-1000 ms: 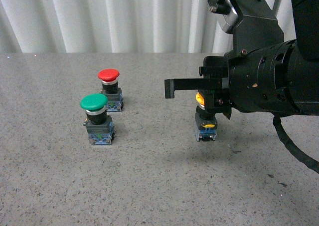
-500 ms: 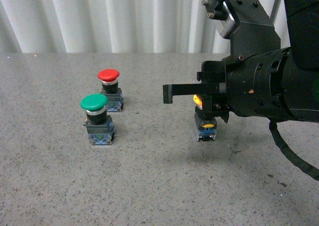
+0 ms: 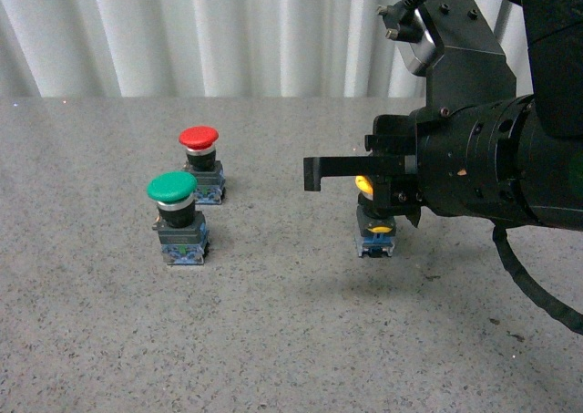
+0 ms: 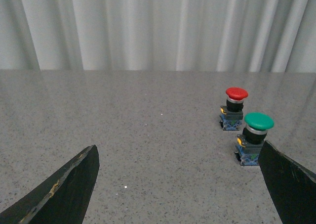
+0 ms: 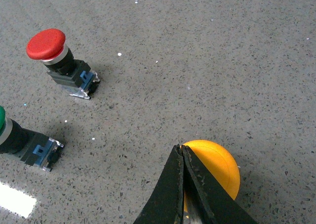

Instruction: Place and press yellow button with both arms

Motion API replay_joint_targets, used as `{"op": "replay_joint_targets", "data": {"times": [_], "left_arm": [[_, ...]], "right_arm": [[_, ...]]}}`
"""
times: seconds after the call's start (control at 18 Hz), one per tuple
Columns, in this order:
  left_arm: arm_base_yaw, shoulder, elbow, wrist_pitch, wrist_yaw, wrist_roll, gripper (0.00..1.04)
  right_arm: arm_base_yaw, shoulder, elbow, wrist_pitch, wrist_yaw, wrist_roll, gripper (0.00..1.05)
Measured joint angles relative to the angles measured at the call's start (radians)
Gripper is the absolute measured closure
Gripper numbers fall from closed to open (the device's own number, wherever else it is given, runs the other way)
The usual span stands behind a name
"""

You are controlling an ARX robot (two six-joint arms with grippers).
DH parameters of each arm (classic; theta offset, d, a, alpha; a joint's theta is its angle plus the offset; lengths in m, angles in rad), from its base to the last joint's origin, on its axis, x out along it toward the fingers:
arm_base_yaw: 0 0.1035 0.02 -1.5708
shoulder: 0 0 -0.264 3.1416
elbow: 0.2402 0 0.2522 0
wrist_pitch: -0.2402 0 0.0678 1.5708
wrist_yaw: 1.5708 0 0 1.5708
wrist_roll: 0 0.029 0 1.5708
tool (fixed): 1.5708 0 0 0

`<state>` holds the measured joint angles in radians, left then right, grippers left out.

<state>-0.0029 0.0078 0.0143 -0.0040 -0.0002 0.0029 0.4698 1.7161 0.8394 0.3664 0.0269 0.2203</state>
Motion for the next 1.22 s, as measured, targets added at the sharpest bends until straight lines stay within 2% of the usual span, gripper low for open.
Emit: {"op": "replay_joint_targets", "data": {"times": [0.67, 0.94, 1.22], "left_arm": [[0.0, 0.0, 0.0, 0.0, -0.001, 0.0, 0.07], [0.0, 0.0, 0.0, 0.0, 0.0, 0.0, 0.07], [0.0, 0.0, 0.0, 0.0, 0.0, 0.0, 0.07]], "right_arm": [[-0.011, -0.046, -0.018, 0.046, 0.03, 0.029, 1.03], [-0.019, -0.237, -0.052, 0.084, 0.027, 0.076, 1.03], [-0.027, -0.472, -0.19, 0.061, 0.024, 0.127, 1.03]]}}
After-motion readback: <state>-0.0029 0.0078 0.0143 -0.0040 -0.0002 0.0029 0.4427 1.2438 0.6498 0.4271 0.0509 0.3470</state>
